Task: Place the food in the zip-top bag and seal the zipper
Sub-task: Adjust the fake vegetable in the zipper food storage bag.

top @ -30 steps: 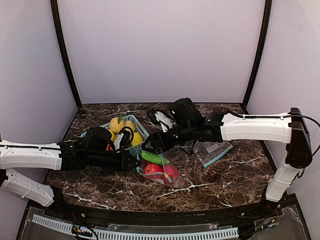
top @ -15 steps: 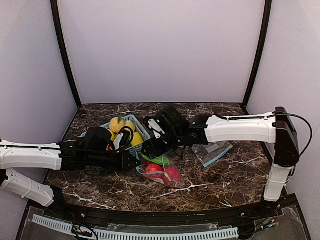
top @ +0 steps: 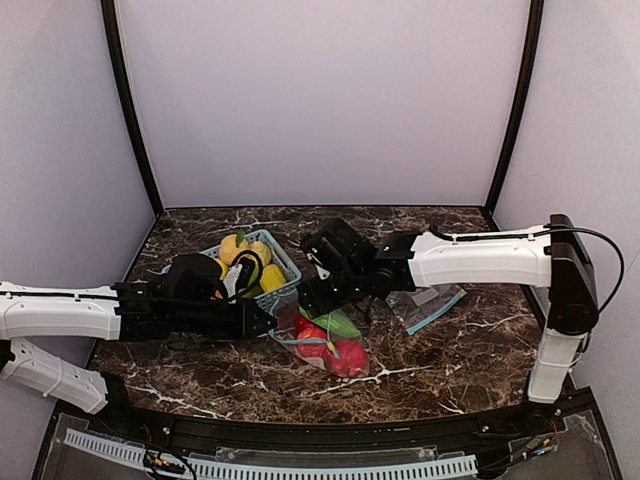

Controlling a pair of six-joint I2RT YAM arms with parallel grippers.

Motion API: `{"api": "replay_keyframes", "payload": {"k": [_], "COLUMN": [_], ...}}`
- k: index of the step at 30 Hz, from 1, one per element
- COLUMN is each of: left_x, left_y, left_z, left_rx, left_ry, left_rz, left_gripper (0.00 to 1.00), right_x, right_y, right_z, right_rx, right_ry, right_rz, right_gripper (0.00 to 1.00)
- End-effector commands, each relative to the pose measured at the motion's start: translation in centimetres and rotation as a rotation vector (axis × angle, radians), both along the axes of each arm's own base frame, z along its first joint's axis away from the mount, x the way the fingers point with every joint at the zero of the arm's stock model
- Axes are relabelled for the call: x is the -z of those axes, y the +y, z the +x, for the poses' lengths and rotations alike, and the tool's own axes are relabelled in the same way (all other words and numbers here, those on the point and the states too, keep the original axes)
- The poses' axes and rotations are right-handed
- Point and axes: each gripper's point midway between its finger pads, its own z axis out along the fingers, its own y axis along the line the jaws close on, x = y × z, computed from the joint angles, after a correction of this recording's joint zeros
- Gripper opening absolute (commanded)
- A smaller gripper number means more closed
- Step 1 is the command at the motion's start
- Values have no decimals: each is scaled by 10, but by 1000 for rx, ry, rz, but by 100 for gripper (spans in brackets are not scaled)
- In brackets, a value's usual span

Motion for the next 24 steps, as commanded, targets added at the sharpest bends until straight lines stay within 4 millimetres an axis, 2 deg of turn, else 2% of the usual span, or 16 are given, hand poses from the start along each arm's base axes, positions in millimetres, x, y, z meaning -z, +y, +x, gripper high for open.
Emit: {"api": "replay_keyframes", "payload": {"k": [1, 6, 10, 12, 14, 18, 24], "left_x": [-16, -17, -22, -24, -25, -23, -21], "left_y": [1, -1, -2, -3, -4, -5, -6], "left_z": [6, 8, 11, 13, 13, 13, 12], "left_rx": [-19, -27, -38, -38, -34, -29, -24], "left_ry": [-33, -33, -50, -56, -57, -52, -48], "left_rz": [-10, -19, -28, -30, -30, -28, -27], "left_gripper": [1, 1, 1, 1, 1, 1, 1], "right_x": [0, -32, -74, -90, -98, -92, -69], "right_y": [-10, 8, 20, 20, 14, -2, -2], "right_z": [-3, -14, -30, -36, -37, -32, -42], "right_rx": [24, -70, -174, -197, -190, -132, -139], "right_ry": [-1, 8, 2, -6, -21, -33, 42], "right_rz": [-36, 83, 231, 278, 289, 243, 222], "right_gripper": [80, 82, 85, 86, 87, 84, 60]}}
